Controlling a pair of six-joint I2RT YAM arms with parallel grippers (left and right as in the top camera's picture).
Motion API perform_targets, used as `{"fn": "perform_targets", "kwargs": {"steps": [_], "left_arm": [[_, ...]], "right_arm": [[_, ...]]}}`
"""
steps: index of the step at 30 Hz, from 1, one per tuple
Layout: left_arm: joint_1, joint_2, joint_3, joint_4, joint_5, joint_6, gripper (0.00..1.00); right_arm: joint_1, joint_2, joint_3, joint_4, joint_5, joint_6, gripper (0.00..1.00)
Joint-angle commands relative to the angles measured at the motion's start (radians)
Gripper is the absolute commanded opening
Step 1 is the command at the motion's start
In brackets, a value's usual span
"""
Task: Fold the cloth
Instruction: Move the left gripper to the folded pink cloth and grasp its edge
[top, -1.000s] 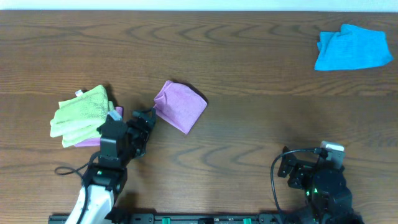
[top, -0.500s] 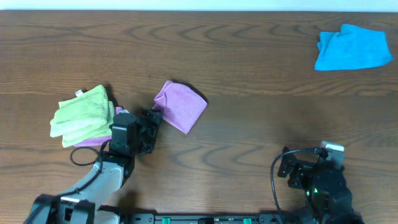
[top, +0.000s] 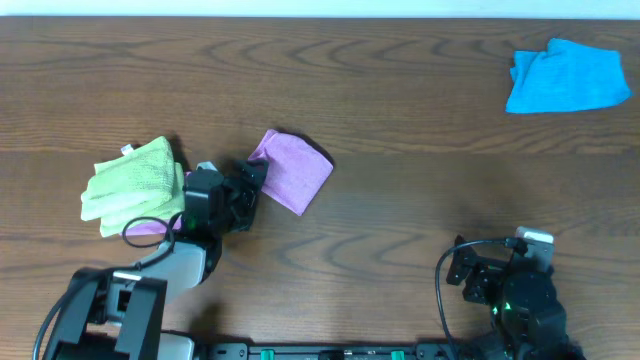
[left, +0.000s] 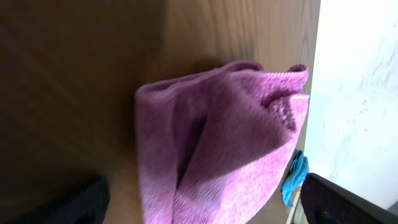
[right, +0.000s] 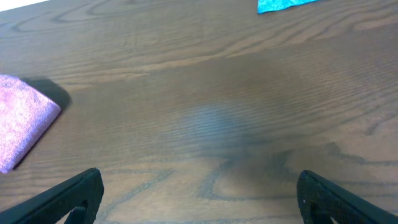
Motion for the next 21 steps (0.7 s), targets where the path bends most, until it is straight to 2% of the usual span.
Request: {"fn": "perform_targets", "kwargs": {"steps": [1, 12, 13, 21], "left_arm": [[-0.003, 0.078, 0.014, -0.03, -0.016, 0.037, 1.0], [-0.054, 0.188, 0.087, -0.035, -0.06, 0.043, 1.0], [-0.056, 0.19, 0.087, -0.036, -0.066, 0.044, 0.94], [-0.063, 0.19, 0.087, -0.043, -0.087, 0.044, 0.9]], "right_arm": [[-0.012, -0.006, 0.0, -0.002, 0.013, 0.015, 0.99], [-0.012, -0.006, 0.0, -0.002, 0.013, 0.015, 0.99], [-0.012, -0.006, 0.0, -0.002, 0.013, 0.015, 0.99], [-0.012, -0.006, 0.0, -0.002, 0.013, 0.015, 0.99]]}}
